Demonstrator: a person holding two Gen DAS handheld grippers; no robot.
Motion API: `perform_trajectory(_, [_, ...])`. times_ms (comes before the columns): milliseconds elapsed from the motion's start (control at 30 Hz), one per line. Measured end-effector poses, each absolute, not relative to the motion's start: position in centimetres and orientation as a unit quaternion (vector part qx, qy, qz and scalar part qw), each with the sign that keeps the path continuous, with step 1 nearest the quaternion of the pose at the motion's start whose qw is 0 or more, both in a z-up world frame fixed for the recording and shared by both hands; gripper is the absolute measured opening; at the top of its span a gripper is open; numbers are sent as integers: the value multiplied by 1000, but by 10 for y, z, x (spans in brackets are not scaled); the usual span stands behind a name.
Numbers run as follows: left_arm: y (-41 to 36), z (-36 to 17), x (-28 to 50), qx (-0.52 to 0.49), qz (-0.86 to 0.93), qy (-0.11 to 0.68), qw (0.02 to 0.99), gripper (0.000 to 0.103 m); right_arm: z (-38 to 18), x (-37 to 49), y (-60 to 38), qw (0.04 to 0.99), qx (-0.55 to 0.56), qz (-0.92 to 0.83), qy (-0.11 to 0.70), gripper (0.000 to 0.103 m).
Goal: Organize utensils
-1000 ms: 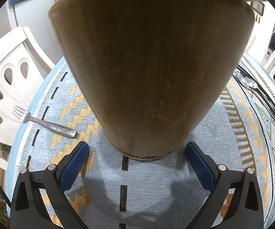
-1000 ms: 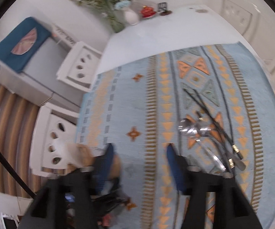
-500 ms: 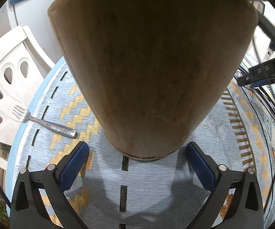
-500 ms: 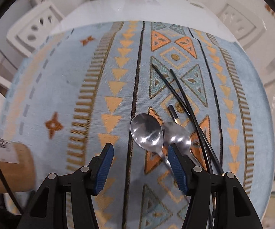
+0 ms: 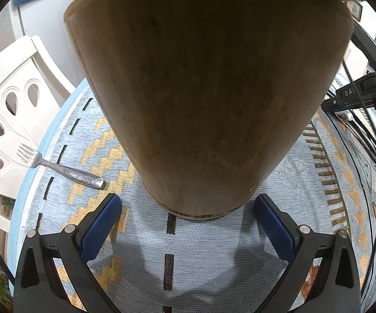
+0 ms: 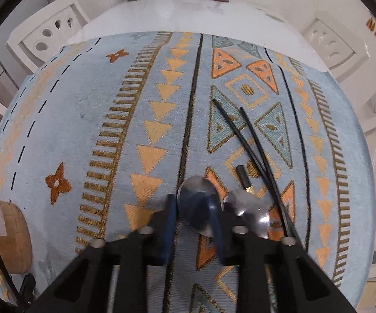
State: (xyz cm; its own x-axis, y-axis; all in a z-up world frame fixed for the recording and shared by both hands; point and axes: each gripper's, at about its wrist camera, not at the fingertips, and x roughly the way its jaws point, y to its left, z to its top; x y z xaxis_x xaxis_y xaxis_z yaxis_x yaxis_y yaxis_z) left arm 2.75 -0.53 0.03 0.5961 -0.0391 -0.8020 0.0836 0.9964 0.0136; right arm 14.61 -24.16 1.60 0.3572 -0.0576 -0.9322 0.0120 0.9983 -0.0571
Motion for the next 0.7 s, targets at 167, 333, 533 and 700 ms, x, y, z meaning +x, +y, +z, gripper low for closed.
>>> perform_trajectory(167, [-6,0,27,25,-34,448,893,103,27,150,-256,817,24,-11,575,7])
perform_trajectory(333, [-6,0,28,25,-34,448,893,103,33,151,-283,810,91,-13,580,6])
perform_trajectory(533, [-6,1,27,25,-34,448,893,103,33,151,-282,809,75,-16,583,6])
perform_trajectory(700, [-6,1,27,25,-34,448,893,103,18,154,-277,798,55,-11,601,6])
